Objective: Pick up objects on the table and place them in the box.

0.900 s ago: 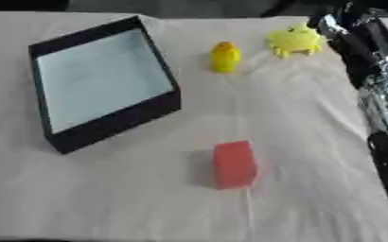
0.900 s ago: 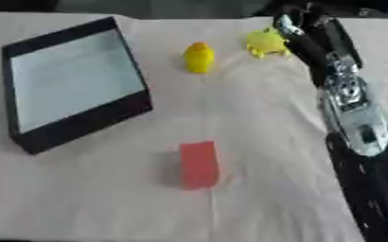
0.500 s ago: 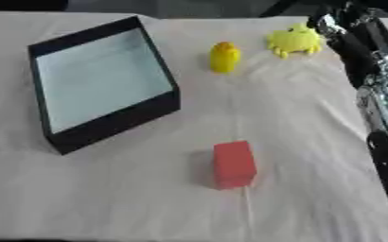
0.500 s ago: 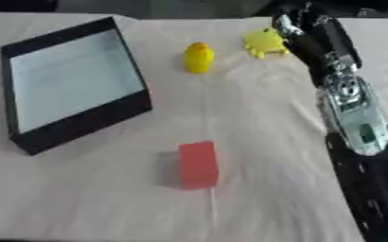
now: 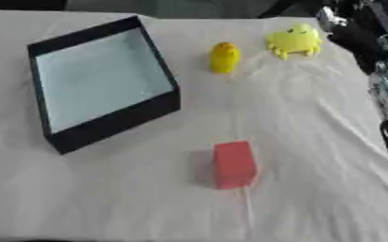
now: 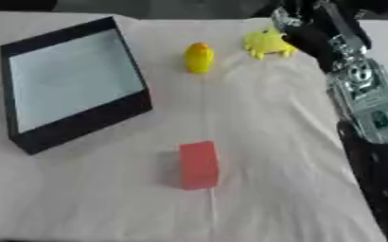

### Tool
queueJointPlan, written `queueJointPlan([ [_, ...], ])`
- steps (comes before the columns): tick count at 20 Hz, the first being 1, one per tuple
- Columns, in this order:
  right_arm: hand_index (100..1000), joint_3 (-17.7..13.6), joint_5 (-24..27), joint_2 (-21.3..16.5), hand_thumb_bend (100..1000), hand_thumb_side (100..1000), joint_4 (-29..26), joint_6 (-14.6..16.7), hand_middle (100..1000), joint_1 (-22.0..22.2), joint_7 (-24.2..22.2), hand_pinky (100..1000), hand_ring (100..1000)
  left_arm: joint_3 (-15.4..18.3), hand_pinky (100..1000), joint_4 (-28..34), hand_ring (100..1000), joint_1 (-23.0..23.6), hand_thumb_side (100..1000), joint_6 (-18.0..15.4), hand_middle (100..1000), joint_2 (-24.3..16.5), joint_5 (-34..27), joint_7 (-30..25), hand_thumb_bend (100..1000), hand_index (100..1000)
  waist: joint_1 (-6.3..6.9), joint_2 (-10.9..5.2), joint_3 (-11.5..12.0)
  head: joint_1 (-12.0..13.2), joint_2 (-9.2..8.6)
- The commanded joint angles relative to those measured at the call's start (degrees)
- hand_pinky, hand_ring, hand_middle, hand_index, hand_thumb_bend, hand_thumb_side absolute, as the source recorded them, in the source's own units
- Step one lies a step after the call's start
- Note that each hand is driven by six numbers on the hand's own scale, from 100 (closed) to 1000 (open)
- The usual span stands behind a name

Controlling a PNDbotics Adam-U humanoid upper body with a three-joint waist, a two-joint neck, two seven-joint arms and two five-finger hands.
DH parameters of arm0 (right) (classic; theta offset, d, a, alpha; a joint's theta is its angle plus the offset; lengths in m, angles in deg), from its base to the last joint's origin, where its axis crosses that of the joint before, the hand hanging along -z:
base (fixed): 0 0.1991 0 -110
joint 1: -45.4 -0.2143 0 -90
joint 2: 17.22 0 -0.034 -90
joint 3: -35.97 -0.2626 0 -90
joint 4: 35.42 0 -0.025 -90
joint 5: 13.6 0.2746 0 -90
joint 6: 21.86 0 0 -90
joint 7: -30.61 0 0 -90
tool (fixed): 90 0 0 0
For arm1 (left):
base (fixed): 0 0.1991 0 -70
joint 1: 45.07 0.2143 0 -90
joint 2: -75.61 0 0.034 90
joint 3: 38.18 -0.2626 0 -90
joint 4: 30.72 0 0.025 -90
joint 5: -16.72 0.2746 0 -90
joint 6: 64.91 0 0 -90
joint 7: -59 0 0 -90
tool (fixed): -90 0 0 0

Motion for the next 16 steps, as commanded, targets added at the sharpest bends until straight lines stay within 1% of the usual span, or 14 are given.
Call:
queueJointPlan([
  [1, 876, 1.4, -0.8, -4.9, 100, 362, -3.0, 0.9, 675, -2.0, -4.3, 908, 781, 0.5, 854, 0.6, 738, -0.1, 846, 0.1, 761, -1.2, 0.3, -0.1, 161, 796, 0.01, -1.40, -0.1, 0.2, -0.08],
  [5, 875, 3.4, -1.1, -8.9, 100, 369, -4.8, 2.2, 683, -3.0, -8.3, 907, 785, 0.5, 855, 0.5, 739, 0.0, 846, 0.1, 762, -1.5, 0.5, -0.2, 159, 797, -0.19, -1.49, -0.3, 0.5, -0.08],
  [8, 875, 4.5, -1.1, -11.7, 104, 384, -5.9, 3.1, 690, -3.2, -10.3, 906, 789, 0.5, 855, 0.4, 739, 0.1, 846, 0.1, 762, -1.6, 0.6, -0.3, 159, 797, -0.38, -1.53, -0.5, 0.7, -0.08],
  [13, 878, 6.1, -1.0, -15.6, 157, 393, -8.4, 4.7, 703, -3.3, -12.4, 906, 796, 0.4, 855, 0.3, 739, 0.2, 846, 0.1, 762, -2.0, 0.7, -0.3, 158, 797, -0.56, -1.56, -0.8, 1.1, -0.08],
  [16, 884, 7.9, -0.1, -17.5, 189, 427, -9.7, 6.4, 708, -3.7, -13.2, 906, 799, 0.3, 856, 0.2, 739, 0.3, 847, 0.1, 762, -2.1, 0.7, -0.5, 157, 796, -0.59, -1.52, -0.9, 1.3, -0.08],
])
